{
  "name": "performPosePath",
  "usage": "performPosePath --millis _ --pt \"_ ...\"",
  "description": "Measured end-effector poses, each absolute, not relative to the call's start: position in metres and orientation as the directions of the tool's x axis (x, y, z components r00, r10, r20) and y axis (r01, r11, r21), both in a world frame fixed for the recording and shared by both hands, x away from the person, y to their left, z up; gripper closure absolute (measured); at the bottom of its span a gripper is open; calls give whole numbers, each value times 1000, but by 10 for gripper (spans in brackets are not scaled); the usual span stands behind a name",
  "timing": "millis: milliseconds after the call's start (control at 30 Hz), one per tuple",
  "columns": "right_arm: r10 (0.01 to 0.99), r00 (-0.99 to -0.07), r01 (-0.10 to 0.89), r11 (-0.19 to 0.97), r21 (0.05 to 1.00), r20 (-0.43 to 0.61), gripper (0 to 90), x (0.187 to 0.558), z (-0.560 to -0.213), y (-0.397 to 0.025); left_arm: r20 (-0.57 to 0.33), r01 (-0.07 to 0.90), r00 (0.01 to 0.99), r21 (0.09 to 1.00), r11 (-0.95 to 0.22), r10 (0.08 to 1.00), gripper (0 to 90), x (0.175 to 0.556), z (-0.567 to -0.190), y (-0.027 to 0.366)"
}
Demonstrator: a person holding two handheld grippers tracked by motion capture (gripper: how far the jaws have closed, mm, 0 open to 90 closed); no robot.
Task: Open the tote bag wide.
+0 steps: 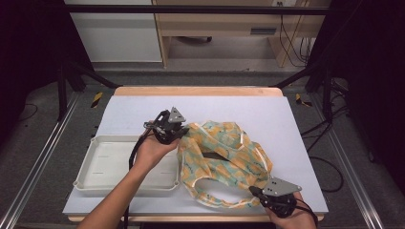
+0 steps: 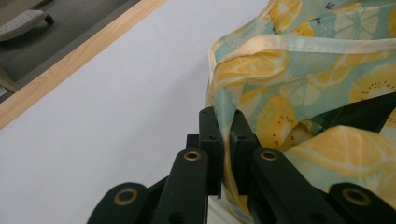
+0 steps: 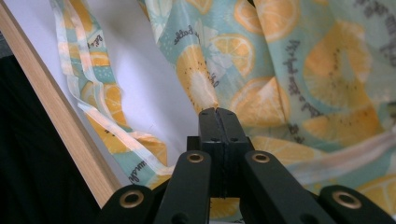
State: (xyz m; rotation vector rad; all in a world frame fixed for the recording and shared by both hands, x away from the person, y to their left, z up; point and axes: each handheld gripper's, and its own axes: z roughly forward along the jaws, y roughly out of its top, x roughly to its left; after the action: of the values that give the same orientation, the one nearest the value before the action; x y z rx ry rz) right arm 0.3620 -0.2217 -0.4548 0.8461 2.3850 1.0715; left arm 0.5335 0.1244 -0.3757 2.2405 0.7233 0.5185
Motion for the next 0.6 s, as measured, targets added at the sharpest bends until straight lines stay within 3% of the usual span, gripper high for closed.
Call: performPosePath --millis 133,267,400,467,500,567,600 --pt "664 -742 357 512 781 -96 900 364 -454 -222 114 351 780 735 -580 616 871 528 -375 126" --pt "673 -734 351 491 797 -92 829 365 -451 -221 119 326 808 726 -606 577 870 518 -373 121" --pt "691 -714 332 477 814 -114 657 367 -443 -217 112 312 815 743 -593 569 869 515 -366 116" --pt "692 -711 324 479 816 -124 545 368 -440 -214 100 316 816 748 -584 570 869 517 -363 116" --pt "692 -711 328 480 814 -122 436 372 -438 -211 94 321 813 751 -577 574 869 519 -362 116" --pt "694 -710 334 482 810 -120 382 374 -438 -209 91 327 811 749 -577 577 869 522 -360 115" --pt "683 -721 338 493 802 -116 284 379 -441 -204 92 329 812 744 -582 577 870 523 -358 115"
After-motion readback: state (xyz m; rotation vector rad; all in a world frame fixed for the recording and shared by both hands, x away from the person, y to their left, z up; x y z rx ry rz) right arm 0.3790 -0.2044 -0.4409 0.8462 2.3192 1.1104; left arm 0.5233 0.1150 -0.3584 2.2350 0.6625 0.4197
